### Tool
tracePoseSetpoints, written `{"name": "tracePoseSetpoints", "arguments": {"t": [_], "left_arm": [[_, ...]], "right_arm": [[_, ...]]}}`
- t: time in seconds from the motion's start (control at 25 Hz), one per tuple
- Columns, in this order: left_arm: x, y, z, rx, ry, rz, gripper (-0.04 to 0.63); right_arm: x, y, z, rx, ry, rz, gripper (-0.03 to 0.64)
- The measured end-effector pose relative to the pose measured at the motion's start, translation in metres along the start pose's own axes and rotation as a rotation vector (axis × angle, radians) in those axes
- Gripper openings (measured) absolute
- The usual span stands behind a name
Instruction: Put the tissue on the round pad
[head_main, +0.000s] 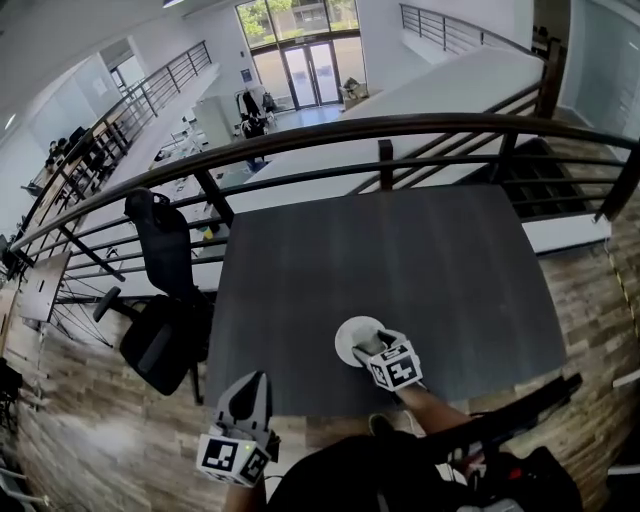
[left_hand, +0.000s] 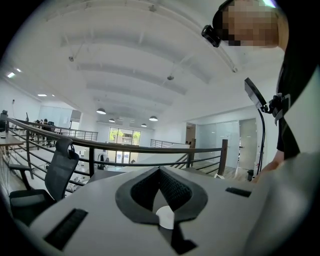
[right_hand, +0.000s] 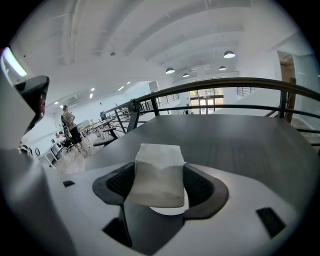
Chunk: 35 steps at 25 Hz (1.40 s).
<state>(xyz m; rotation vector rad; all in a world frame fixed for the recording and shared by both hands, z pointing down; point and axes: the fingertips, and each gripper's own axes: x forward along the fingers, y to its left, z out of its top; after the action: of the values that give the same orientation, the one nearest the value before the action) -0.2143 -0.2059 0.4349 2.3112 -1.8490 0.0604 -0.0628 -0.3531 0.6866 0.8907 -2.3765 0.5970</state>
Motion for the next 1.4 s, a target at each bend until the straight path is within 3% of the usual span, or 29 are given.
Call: {"name": "tracePoseSetpoints", "arguments": {"t": [0.44,1.12,1.4], "left_arm": [[0.008,-0.007,0.004,0.029,0.024,0.022,-0.006],[0.015,-0.004,-0.009,0.013,0.087,0.073,-0.006],[0.012,0.008,-0.007,0.018,0.057,0.078,-0.006]], "right_arm": [[0.037,-0.006,-0.029,-0.004,0.130,0.032,0.307],[0.064,-0.016,-0.056,0.008,0.267,0.071,0.307],[0.077,-0.009,-0.064,0.008,0.294,0.067,0.307]]}}
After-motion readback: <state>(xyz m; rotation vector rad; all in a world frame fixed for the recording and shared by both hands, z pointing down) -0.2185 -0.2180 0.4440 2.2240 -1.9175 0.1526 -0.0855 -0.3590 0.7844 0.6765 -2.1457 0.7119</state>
